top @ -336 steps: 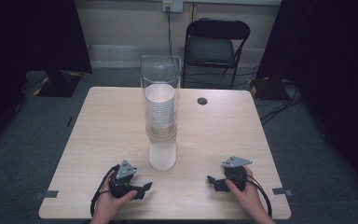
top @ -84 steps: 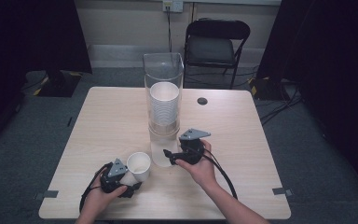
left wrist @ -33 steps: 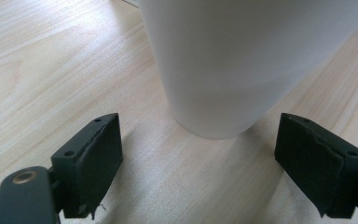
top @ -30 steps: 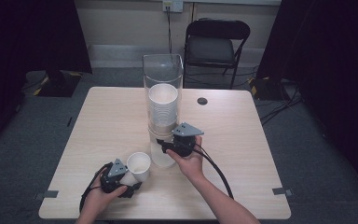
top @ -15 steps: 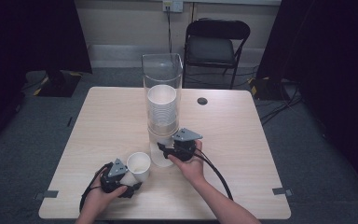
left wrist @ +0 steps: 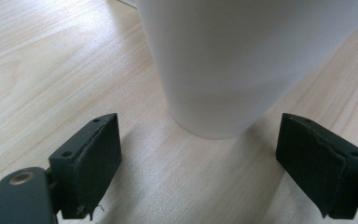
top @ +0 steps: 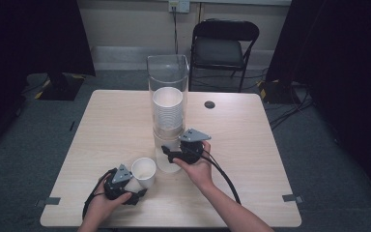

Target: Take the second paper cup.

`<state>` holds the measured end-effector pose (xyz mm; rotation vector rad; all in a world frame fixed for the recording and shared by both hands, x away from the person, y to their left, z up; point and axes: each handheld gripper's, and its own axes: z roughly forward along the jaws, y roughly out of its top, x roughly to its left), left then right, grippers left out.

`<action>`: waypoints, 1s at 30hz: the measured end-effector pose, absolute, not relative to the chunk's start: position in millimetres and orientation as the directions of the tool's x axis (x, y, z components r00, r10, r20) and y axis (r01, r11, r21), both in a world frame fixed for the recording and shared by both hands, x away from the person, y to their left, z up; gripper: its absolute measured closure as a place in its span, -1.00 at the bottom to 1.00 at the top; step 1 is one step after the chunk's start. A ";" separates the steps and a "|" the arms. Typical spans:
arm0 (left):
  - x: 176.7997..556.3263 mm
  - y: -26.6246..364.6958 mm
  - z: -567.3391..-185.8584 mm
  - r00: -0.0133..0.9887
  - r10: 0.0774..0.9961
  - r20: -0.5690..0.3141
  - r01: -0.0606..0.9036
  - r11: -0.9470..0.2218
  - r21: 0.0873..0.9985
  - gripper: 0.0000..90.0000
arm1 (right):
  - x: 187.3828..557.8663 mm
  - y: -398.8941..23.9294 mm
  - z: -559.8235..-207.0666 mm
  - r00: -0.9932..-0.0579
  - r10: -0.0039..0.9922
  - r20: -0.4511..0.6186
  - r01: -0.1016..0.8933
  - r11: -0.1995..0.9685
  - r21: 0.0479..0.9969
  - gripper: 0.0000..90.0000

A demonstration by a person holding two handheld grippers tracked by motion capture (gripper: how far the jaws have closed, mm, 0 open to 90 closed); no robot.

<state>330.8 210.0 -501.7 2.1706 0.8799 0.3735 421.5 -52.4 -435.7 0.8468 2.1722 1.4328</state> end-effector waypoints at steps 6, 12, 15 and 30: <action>330.8 210.0 -501.7 0.721 0.693 -0.011 0.474 -0.482 0.737 -0.70 | 424.7 -49.1 -426.5 -0.738 0.674 -0.002 0.249 0.275 0.929 -0.35; 330.8 210.1 -501.7 0.722 0.692 -0.009 0.472 -0.483 0.737 -0.70 | 423.3 -51.7 -434.7 -0.740 0.670 -0.055 0.198 0.297 0.934 -0.30; 330.8 210.0 -501.9 0.722 0.692 -0.008 0.471 -0.483 0.738 -0.70 | 423.8 -51.1 -433.4 -0.742 0.669 -0.050 0.210 0.303 0.929 -0.29; 330.7 210.0 -501.7 0.721 0.693 -0.006 0.470 -0.483 0.738 -0.70 | 428.1 -57.9 -468.7 -0.749 0.662 0.027 0.378 0.394 0.838 -0.18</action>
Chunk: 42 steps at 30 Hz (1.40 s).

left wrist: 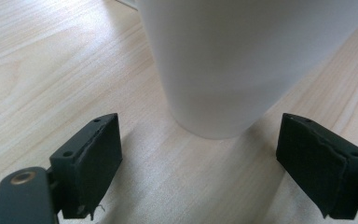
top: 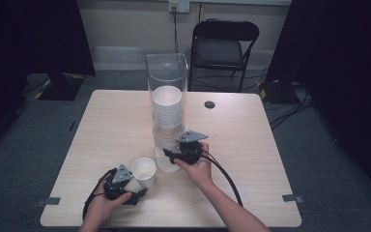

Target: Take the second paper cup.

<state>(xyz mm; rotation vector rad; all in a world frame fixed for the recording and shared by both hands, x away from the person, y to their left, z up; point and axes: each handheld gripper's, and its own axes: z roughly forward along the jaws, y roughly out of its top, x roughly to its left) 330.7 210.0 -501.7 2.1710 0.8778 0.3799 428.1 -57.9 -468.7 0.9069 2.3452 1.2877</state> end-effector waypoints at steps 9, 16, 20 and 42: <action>330.8 210.1 -501.7 0.723 0.691 -0.009 0.473 -0.485 0.736 -0.70 | 427.7 -70.9 -471.9 -0.773 0.634 -0.019 0.336 0.435 0.835 -0.26; 330.9 210.0 -501.7 0.723 0.690 -0.008 0.471 -0.485 0.736 -0.71 | 424.0 -78.5 -474.7 -0.783 0.621 -0.025 0.329 0.449 0.831 -0.26; 330.9 210.0 -501.7 0.723 0.690 -0.008 0.471 -0.486 0.736 -0.71 | 420.9 -82.9 -472.5 -0.789 0.613 -0.044 0.321 0.472 0.821 -0.27; 330.9 210.0 -501.7 0.723 0.690 -0.008 0.472 -0.485 0.736 -0.71 | 416.3 -127.3 -474.5 -0.741 0.664 -0.094 0.337 0.490 0.804 -0.31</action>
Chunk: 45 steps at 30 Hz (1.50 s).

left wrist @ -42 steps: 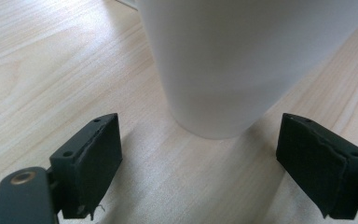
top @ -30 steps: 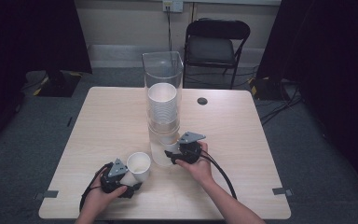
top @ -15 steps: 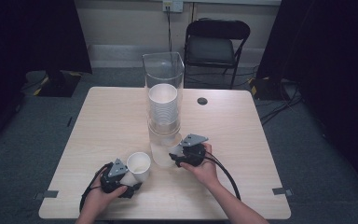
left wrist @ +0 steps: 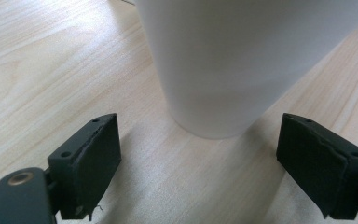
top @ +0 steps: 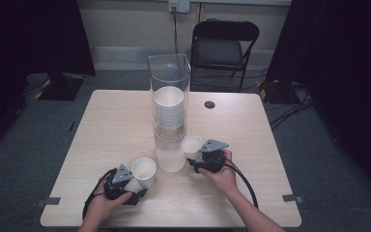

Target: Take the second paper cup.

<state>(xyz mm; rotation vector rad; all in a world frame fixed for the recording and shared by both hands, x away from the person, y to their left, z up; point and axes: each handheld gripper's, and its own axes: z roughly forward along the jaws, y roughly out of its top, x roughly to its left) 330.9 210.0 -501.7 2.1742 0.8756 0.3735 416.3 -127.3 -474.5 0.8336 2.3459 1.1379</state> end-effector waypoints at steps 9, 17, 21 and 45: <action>330.9 210.0 -501.7 0.724 0.690 -0.008 0.471 -0.486 0.736 -0.71 | 421.3 -140.0 -480.2 -0.718 0.694 -0.054 0.374 0.451 0.810 -0.32; 330.9 210.0 -501.7 0.724 0.690 -0.008 0.471 -0.486 0.736 -0.71 | 426.3 -144.9 -482.2 -0.704 0.709 -0.030 0.395 0.427 0.814 -0.33; 330.8 210.0 -501.7 0.723 0.691 -0.008 0.472 -0.486 0.736 -0.71 | 429.8 -146.5 -483.4 -0.694 0.720 -0.019 0.403 0.411 0.818 -0.34; 330.8 209.9 -501.8 0.723 0.691 -0.008 0.471 -0.485 0.737 -0.71 | 423.3 -167.5 -476.0 -0.672 0.740 0.009 0.445 0.395 0.804 -0.62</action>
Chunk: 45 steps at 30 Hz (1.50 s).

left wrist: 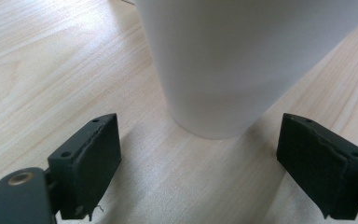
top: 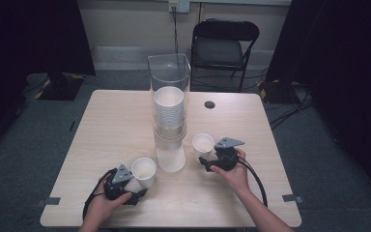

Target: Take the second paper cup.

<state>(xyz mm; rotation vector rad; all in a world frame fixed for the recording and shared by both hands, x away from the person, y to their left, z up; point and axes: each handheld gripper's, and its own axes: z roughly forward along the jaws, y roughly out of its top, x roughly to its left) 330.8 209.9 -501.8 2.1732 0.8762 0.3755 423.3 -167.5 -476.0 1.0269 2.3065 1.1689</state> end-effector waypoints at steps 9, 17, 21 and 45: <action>330.9 209.9 -501.6 0.723 0.691 -0.007 0.471 -0.486 0.736 -0.71 | 412.0 -190.9 -474.1 -0.668 0.743 0.031 0.472 0.391 0.790 -0.66; 330.8 209.8 -501.9 0.722 0.691 -0.006 0.470 -0.485 0.738 -0.71 | 402.0 -209.7 -476.6 -0.660 0.750 0.045 0.489 0.383 0.783 -0.66; 330.8 209.8 -501.9 0.722 0.691 -0.006 0.470 -0.485 0.738 -0.71 | 397.8 -214.3 -474.0 -0.662 0.748 0.045 0.486 0.383 0.786 -0.67; 330.8 209.8 -501.9 0.722 0.692 -0.006 0.470 -0.485 0.738 -0.71 | 377.8 -244.8 -482.0 -0.654 0.752 0.077 0.518 0.371 0.771 -0.66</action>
